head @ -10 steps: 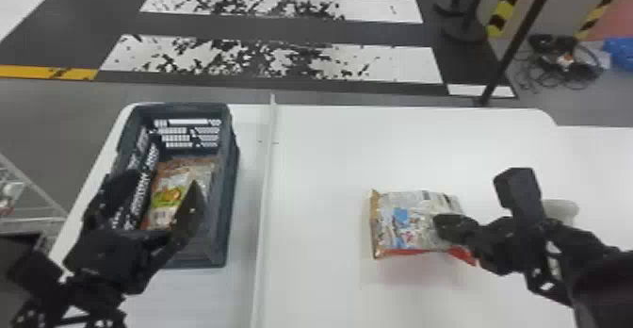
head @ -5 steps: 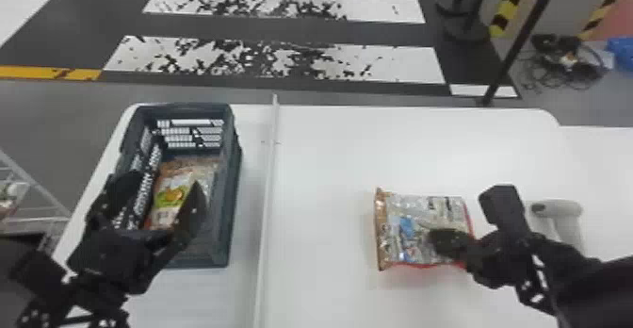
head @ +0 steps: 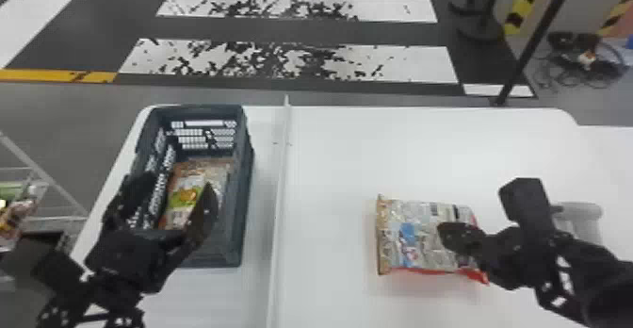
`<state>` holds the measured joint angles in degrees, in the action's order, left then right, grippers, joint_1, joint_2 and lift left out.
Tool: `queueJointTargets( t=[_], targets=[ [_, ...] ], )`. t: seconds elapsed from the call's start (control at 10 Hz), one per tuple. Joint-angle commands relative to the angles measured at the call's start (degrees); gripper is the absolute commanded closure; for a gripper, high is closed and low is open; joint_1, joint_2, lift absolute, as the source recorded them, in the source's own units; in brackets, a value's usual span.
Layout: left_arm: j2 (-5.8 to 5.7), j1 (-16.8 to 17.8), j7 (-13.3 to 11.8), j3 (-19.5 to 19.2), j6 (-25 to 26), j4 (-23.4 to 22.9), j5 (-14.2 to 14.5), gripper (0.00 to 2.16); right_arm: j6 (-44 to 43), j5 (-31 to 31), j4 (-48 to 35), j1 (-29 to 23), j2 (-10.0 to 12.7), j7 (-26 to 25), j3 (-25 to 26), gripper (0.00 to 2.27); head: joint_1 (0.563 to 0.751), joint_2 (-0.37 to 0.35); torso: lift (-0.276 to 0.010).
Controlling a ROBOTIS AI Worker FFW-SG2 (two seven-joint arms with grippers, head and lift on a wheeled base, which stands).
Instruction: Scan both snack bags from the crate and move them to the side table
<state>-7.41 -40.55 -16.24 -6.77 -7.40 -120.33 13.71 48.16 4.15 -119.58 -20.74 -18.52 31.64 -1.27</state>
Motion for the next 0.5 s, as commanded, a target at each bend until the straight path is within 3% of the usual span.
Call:
queueJointTargets(
  t=[0.0,0.1,0.4],
  targets=[
    [0.03,-0.1,0.0,0.0,-0.2,-0.1,0.0,0.15,1.2,-0.2,-1.1,1.7,0.2,0.2,0.5,2.25,0.695,0.030,-0.075],
    [0.03,-0.1,0.0,-0.1,-0.2,-0.2,0.0,0.15,1.4,-0.4,-1.2,2.0,0.1,1.2,0.4,2.25,0.695,0.030,-0.075],
    [0.12,-0.1,0.0,-0.3,-0.2,0.0,0.0,0.15,6.3,-2.7,-9.0,-4.7,-1.0,5.5,0.6,2.25,0.695,0.069,-0.075]
  ],
)
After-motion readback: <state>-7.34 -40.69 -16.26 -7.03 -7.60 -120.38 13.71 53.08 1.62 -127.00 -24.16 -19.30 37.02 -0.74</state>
